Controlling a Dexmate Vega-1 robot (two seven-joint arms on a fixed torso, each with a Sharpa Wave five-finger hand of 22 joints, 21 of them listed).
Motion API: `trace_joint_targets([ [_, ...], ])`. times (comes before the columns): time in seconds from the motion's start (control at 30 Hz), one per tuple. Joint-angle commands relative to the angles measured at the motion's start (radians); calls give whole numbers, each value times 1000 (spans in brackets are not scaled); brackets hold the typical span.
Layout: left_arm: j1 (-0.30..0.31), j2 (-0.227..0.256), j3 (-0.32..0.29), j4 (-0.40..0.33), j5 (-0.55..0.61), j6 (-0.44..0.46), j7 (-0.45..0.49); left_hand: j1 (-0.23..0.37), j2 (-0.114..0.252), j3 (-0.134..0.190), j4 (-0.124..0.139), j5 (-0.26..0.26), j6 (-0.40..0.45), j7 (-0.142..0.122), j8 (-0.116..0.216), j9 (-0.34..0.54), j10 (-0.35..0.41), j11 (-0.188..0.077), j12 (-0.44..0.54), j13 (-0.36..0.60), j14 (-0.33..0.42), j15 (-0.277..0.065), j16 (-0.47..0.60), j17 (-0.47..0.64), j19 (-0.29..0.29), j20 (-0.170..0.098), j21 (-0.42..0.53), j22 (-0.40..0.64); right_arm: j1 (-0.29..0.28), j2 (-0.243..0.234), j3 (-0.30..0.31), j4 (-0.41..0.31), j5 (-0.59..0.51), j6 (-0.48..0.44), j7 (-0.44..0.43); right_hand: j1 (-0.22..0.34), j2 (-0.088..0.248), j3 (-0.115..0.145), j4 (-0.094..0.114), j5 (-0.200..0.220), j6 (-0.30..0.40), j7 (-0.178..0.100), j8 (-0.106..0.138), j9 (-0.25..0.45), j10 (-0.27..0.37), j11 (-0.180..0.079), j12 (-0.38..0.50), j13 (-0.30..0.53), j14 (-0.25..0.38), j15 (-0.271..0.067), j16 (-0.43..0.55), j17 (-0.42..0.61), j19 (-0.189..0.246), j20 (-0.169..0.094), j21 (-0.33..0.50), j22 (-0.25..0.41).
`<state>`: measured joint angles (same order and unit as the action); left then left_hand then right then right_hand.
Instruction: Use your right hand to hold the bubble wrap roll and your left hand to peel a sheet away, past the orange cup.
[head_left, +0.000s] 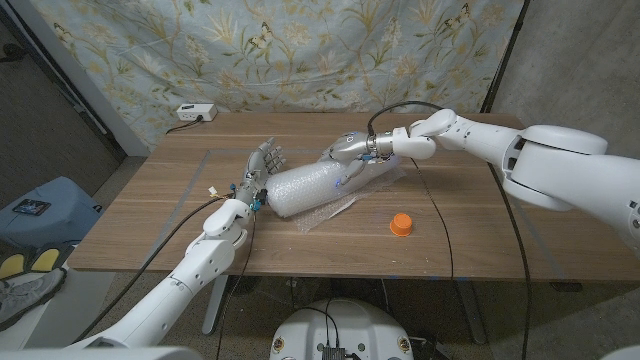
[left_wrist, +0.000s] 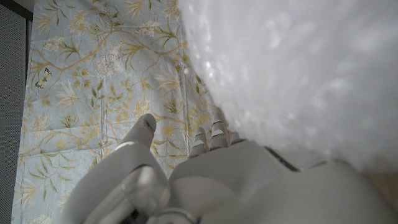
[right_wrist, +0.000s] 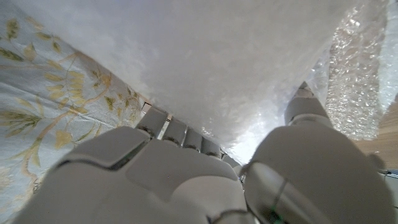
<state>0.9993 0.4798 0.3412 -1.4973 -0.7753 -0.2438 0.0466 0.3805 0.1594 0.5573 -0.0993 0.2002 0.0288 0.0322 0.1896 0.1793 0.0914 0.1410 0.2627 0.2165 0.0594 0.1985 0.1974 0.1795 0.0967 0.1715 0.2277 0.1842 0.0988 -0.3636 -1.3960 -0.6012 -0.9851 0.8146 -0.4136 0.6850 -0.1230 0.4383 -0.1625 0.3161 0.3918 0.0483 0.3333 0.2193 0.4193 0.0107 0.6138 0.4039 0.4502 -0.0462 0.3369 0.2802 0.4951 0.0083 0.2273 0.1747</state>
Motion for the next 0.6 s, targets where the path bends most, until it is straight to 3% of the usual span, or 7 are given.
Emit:
trace_joint_targets([
  [0.03,-15,-9,3,21,-9,-7,-28,-10,3,12,1,4,10,2,5,2,11,0,6,3,11,0,10,3,8,2,6,2,13,-38,-8,-46,24,-7,-4,43,26,13,3,5,138,-110,13,1,74,-41,12,-2,30,-118,9,3,16,-8,7,4],
  [0.6,-42,-19,10,55,-22,-10,-73,-15,2,16,2,4,17,6,5,2,29,-1,12,6,29,0,11,4,16,1,6,2,-8,-118,85,-187,55,-6,89,45,29,22,7,1,165,-117,14,-3,98,-49,13,-14,56,-126,11,6,36,-11,7,3],
])
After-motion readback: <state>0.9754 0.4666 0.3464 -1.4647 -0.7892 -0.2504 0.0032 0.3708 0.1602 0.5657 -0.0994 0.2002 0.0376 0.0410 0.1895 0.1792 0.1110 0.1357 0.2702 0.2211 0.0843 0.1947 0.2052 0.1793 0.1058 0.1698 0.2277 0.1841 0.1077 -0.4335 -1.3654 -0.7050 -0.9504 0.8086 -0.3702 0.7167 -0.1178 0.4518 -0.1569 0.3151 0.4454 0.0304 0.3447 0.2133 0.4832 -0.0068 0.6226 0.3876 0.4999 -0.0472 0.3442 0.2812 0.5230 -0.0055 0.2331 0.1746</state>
